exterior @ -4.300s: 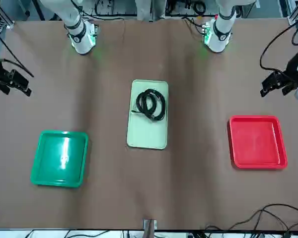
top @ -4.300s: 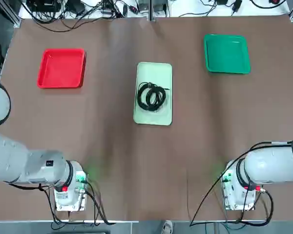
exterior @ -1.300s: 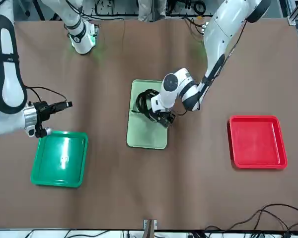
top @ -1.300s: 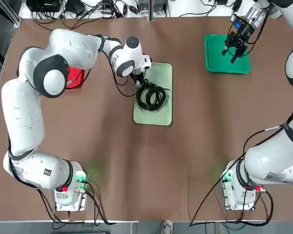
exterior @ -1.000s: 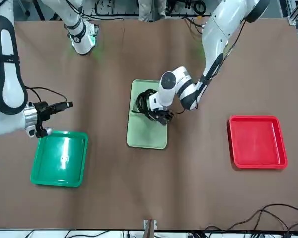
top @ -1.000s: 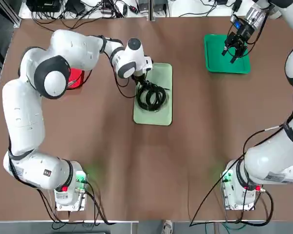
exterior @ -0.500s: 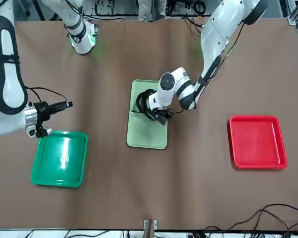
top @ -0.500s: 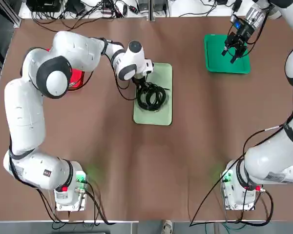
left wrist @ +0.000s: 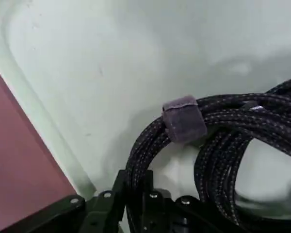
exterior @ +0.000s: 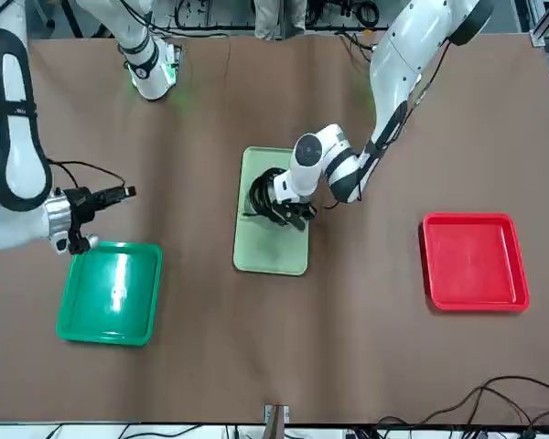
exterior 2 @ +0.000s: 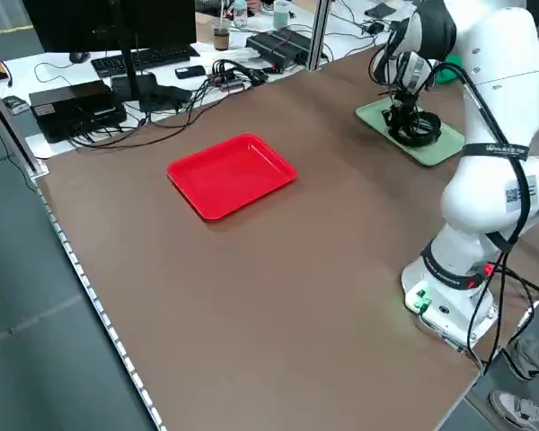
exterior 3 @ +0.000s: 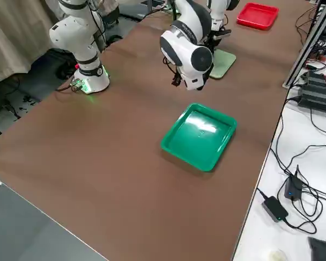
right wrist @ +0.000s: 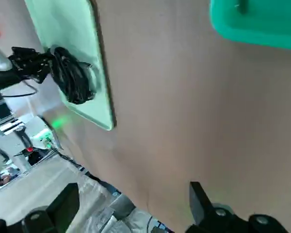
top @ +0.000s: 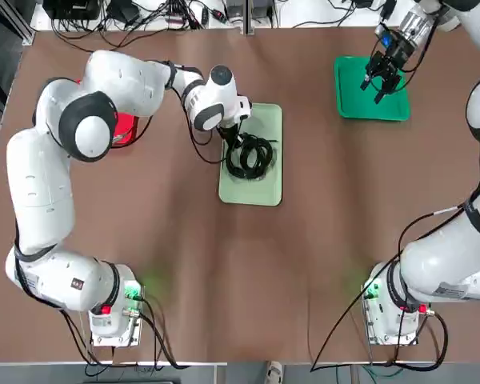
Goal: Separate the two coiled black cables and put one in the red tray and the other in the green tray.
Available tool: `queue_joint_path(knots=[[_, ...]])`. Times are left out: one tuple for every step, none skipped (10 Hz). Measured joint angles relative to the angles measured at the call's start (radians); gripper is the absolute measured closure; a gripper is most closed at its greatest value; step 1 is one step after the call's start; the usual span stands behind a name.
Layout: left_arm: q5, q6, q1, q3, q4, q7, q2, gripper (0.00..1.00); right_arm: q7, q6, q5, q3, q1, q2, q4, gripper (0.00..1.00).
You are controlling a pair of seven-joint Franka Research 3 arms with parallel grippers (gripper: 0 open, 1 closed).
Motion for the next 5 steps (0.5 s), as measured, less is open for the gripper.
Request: queue_joint_path(knots=[[0.0, 0.001, 0.005, 0.0, 0.005, 0.0, -0.006, 0.83, -0.004, -0.031, 0.068, 0.002, 0.009, 0.0, 0.0, 0.0], [0.0, 0.001, 0.009, 0.0, 0.01, 0.0, -0.029, 0.83, -0.005, -0.058, 0.149, 0.003, 0.024, 0.003, -0.001, 0.0], [0.0, -0.013, 0.011, -0.002, 0.012, 0.0, -0.069, 0.84, -0.005, -0.069, 0.211, 0.003, 0.044, 0.011, -0.001, 0.0], [-0.001, -0.042, 0.011, -0.007, 0.013, 0.0, -0.12, 0.87, -0.006, -0.069, 0.257, 0.004, 0.073, 0.024, -0.001, 0.0], [-0.015, -0.065, 0.01, -0.011, 0.012, 0.0, -0.168, 0.88, -0.006, -0.068, 0.295, 0.004, 0.103, 0.038, -0.001, 0.0]])
